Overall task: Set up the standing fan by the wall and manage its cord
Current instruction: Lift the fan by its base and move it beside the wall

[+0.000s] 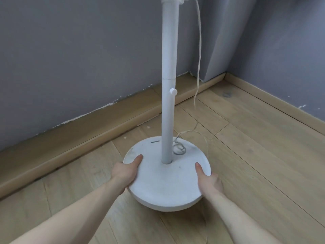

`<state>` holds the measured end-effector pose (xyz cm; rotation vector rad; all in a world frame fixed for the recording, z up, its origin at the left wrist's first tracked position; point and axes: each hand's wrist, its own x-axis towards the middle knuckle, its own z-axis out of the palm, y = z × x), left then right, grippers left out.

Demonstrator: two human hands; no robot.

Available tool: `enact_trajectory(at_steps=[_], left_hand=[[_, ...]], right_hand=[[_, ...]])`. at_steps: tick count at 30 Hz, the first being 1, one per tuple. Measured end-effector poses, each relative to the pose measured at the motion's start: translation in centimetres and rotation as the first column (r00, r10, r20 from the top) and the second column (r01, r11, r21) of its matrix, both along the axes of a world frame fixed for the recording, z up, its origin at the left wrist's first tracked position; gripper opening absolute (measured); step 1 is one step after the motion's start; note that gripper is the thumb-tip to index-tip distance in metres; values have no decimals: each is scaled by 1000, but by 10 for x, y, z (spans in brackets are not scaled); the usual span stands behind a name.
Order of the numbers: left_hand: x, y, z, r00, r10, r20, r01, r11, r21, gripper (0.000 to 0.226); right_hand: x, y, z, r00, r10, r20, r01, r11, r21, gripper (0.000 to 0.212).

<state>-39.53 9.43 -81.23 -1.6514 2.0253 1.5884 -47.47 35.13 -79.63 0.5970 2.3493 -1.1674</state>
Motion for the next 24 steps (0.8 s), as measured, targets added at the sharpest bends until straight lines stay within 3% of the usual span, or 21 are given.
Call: enact_trajectory(at_steps=[8,15,19,24], left_hand=[[19,53,190,998,-57,24,56,998,10,95],[55,123,412,991,-107,76,104,993,50,95],[71,160,535,980,-164,111,158,985,62,95],[92,197,642,957,-276,91,268,960,87,95]], right_hand=[[32,62,184,998,-46,42,45,998,36,70],[79,134,415,986,-126,113,119,991,62,76],[107,172,540,980,-156,127,146,986,85,69],[154,209,651,963,-241,120,231,969,91,70]])
